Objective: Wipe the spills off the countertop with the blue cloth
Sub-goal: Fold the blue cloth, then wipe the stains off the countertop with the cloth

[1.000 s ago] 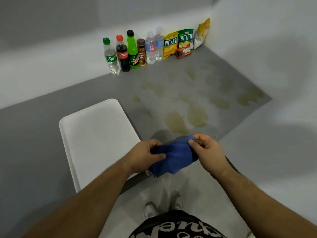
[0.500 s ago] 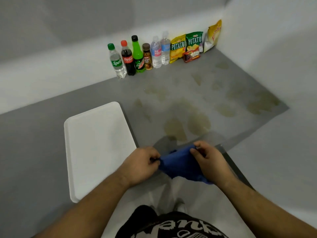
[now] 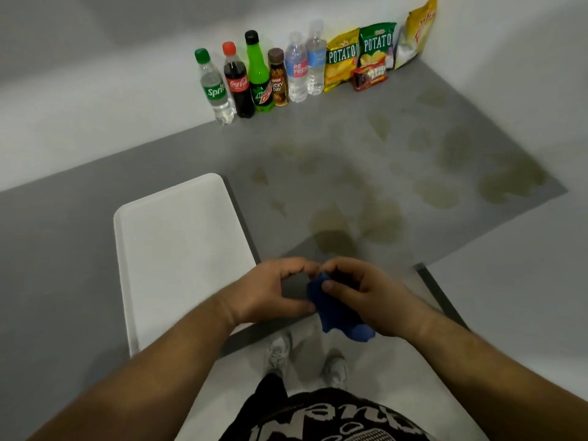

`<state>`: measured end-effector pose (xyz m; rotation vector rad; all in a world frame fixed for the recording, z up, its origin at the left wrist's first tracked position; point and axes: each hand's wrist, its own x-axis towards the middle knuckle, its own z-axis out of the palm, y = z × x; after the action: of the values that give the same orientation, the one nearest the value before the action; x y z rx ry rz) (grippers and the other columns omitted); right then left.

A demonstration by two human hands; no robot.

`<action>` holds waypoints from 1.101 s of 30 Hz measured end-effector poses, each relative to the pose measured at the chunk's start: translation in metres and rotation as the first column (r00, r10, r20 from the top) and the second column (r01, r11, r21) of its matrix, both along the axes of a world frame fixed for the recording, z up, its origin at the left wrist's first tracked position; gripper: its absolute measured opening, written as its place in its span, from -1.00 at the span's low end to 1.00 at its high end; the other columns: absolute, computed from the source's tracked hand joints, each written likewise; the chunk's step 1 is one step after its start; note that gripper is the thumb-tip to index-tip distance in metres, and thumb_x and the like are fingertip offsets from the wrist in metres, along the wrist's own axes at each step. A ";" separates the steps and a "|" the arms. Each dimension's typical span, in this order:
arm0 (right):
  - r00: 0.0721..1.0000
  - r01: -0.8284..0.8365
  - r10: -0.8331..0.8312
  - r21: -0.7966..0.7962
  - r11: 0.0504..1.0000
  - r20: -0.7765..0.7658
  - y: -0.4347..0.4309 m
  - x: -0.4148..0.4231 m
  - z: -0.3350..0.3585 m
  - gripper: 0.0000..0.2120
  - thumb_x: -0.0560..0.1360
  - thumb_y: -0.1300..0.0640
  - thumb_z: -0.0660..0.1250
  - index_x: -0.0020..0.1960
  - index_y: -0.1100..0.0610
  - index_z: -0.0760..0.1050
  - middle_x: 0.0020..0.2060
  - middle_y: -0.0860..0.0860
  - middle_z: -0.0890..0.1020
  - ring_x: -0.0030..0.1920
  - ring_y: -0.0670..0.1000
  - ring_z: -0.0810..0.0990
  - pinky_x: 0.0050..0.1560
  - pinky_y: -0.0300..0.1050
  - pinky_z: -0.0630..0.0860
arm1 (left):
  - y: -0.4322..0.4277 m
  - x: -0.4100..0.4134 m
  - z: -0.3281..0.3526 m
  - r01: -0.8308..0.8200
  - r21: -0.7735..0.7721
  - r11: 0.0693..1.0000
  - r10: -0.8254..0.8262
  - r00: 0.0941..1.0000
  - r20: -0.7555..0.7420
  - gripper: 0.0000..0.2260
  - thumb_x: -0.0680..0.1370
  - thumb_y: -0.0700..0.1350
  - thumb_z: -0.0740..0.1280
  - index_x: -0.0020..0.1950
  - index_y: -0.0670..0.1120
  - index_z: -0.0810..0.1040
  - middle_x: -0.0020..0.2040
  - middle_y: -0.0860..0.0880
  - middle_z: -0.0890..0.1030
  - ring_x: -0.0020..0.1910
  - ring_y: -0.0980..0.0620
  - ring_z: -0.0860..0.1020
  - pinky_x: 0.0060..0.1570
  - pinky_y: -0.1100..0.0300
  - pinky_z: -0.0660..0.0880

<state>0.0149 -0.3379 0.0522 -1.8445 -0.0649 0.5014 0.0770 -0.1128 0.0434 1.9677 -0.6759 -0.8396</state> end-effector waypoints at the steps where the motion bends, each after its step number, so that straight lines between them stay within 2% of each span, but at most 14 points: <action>1: 0.999 0.028 -0.028 0.023 0.999 0.018 0.000 0.000 0.002 -0.87 0.68 0.10 0.30 0.09 -0.06 0.62 -0.05 -0.05 0.72 0.00 -0.02 0.69 0.08 0.00 0.62 | -0.002 -0.001 -0.001 -0.017 -0.020 1.000 0.017 1.000 0.000 -0.67 0.48 -0.07 0.55 0.20 0.16 0.61 0.12 0.23 0.64 0.16 0.23 0.60 0.19 0.37 0.51; 5: 0.977 0.214 -0.214 0.164 0.963 -0.020 -0.006 -0.001 0.007 -0.86 0.67 0.14 0.30 0.04 -0.03 0.63 -0.07 0.07 0.72 -0.09 0.08 0.70 -0.10 -0.09 0.63 | -0.001 -0.002 -0.006 -0.052 -0.043 0.998 0.047 0.993 -0.107 -0.70 0.46 -0.14 0.55 0.15 0.02 0.59 0.02 0.07 0.69 0.00 0.10 0.68 0.03 0.16 0.66; 7: 0.955 0.295 -0.294 0.161 0.942 -0.031 -0.010 -0.001 0.004 -0.85 0.67 0.13 0.31 0.03 -0.05 0.64 -0.08 0.07 0.73 -0.09 0.10 0.71 -0.10 -0.08 0.65 | 0.001 0.003 -0.008 0.053 0.081 0.995 -0.041 0.989 -0.144 -0.70 0.46 -0.07 0.54 0.17 0.03 0.59 0.01 0.06 0.71 -0.04 0.09 0.69 -0.02 0.17 0.66; 10: 0.890 0.455 -0.456 0.145 0.879 -0.028 -0.014 -0.002 -0.008 -0.82 0.67 0.10 0.31 0.03 -0.12 0.66 -0.10 0.05 0.75 -0.07 0.07 0.74 -0.09 -0.10 0.67 | 0.009 0.011 -0.014 0.169 0.341 0.925 -0.157 0.986 -0.062 -0.80 0.50 0.07 0.49 0.07 0.06 0.62 -0.05 0.08 0.69 -0.08 0.09 0.66 0.02 0.07 0.61; 13: 0.834 0.551 -0.551 0.023 0.834 -0.034 -0.021 -0.002 -0.026 -0.86 0.66 0.09 0.34 0.03 -0.08 0.67 -0.15 0.02 0.75 -0.08 0.04 0.74 0.00 -0.02 0.67 | 0.022 0.021 -0.021 0.072 0.373 0.925 -0.045 0.996 -0.080 -0.80 0.50 0.08 0.51 0.03 0.02 0.67 -0.10 0.04 0.71 -0.12 0.06 0.66 0.00 0.04 0.64; 15: 0.839 0.542 -0.544 -0.081 0.837 -0.002 -0.024 0.002 -0.038 -0.91 0.64 0.08 0.36 0.05 -0.06 0.64 -0.18 0.02 0.74 -0.10 0.01 0.73 0.05 0.01 0.64 | 0.030 0.025 -0.021 0.001 0.311 0.951 0.070 0.974 -0.217 -0.83 0.47 0.02 0.56 -0.01 0.00 0.69 -0.14 0.00 0.73 -0.16 0.05 0.70 -0.12 0.12 0.66; 17: 0.843 0.537 -0.537 -0.124 0.835 0.037 -0.024 0.010 -0.047 -0.92 0.62 0.06 0.38 0.03 -0.13 0.60 -0.22 -0.04 0.72 -0.17 -0.08 0.70 -0.04 -0.14 0.62 | 0.031 0.030 -0.021 -0.134 0.238 0.962 0.211 0.919 -0.333 -0.86 0.46 -0.05 0.58 -0.04 -0.03 0.70 -0.15 -0.03 0.74 -0.19 0.02 0.71 -0.22 0.20 0.64; 18: 0.846 0.533 -0.529 -0.153 0.832 0.068 -0.024 0.016 -0.050 -0.90 0.62 0.06 0.39 0.02 -0.16 0.59 -0.25 -0.07 0.69 -0.21 -0.10 0.68 -0.12 -0.25 0.60 | 0.030 0.032 -0.023 -0.211 0.230 0.950 0.279 0.905 -0.322 -0.87 0.47 -0.05 0.57 -0.04 -0.03 0.70 -0.16 -0.04 0.74 -0.20 0.01 0.71 -0.23 0.18 0.64; 20: 0.863 0.503 -0.492 -0.252 0.826 0.111 -0.025 0.031 -0.057 -0.89 0.61 0.06 0.39 0.06 -0.16 0.57 -0.27 -0.10 0.65 -0.23 -0.12 0.64 -0.18 -0.32 0.55 | 0.026 0.040 -0.031 -0.296 0.294 0.909 0.341 0.933 -0.112 -0.87 0.49 -0.02 0.54 -0.01 -0.02 0.69 -0.16 -0.02 0.73 -0.17 -0.03 0.69 -0.17 0.09 0.66; 23: 0.913 0.405 -0.369 -0.479 0.779 0.172 -0.020 0.047 -0.064 -0.78 0.56 0.13 0.40 0.20 0.00 0.56 -0.07 -0.10 0.63 -0.07 -0.03 0.61 0.02 -0.11 0.54 | 0.018 0.045 -0.044 -0.289 0.472 0.833 0.163 0.943 0.291 -0.85 0.53 -0.01 0.43 0.08 0.03 0.66 -0.04 0.00 0.69 -0.05 -0.05 0.63 -0.02 0.06 0.60; 26: 0.939 0.322 -0.183 -0.558 0.765 0.291 -0.004 0.043 -0.066 -0.72 0.55 0.17 0.41 0.25 0.11 0.58 0.12 0.07 0.62 0.13 0.13 0.59 0.13 -0.05 0.49 | 0.017 0.037 -0.054 -0.349 0.433 0.831 0.172 0.901 0.397 -0.87 0.54 0.03 0.36 0.06 0.09 0.63 -0.01 0.05 0.67 -0.02 -0.02 0.60 -0.06 0.10 0.56; 29: 0.942 0.199 0.013 -0.593 0.780 0.334 0.022 0.025 -0.075 -0.70 0.59 0.04 0.37 0.30 0.07 0.57 0.31 0.05 0.57 0.28 0.16 0.55 0.27 0.14 0.52 | 0.027 0.028 -0.066 -0.430 0.355 0.830 0.196 0.821 0.537 -0.86 0.53 0.01 0.37 0.06 0.06 0.61 0.07 0.06 0.62 0.09 -0.03 0.54 0.02 0.06 0.53; 31: 0.945 0.147 0.098 -0.674 0.724 0.312 0.041 0.019 -0.089 -0.57 0.60 -0.17 0.25 0.41 -0.04 0.51 0.51 0.03 0.42 0.49 0.18 0.38 0.49 0.33 0.29 | 0.036 0.025 -0.076 -0.457 0.345 0.820 0.172 0.771 0.613 -0.79 0.53 0.00 0.39 0.13 0.00 0.63 0.23 0.00 0.60 0.26 -0.10 0.50 0.21 -0.01 0.50; 33: 0.967 0.086 0.132 -0.765 0.639 0.219 0.056 0.019 -0.103 -0.40 0.58 -0.38 0.04 0.57 -0.21 0.25 0.66 -0.04 0.07 0.65 0.16 -0.01 0.57 0.39 -0.17 | 0.043 0.024 -0.085 -0.470 0.322 0.822 0.150 0.723 0.674 -0.73 0.55 0.00 0.40 0.21 -0.06 0.63 0.39 -0.09 0.55 0.42 -0.18 0.44 0.38 -0.11 0.44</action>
<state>0.0340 -0.2818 -0.0513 -2.7707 -0.0503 0.3119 0.1006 -0.0694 -0.0414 2.7665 -0.4763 -0.0938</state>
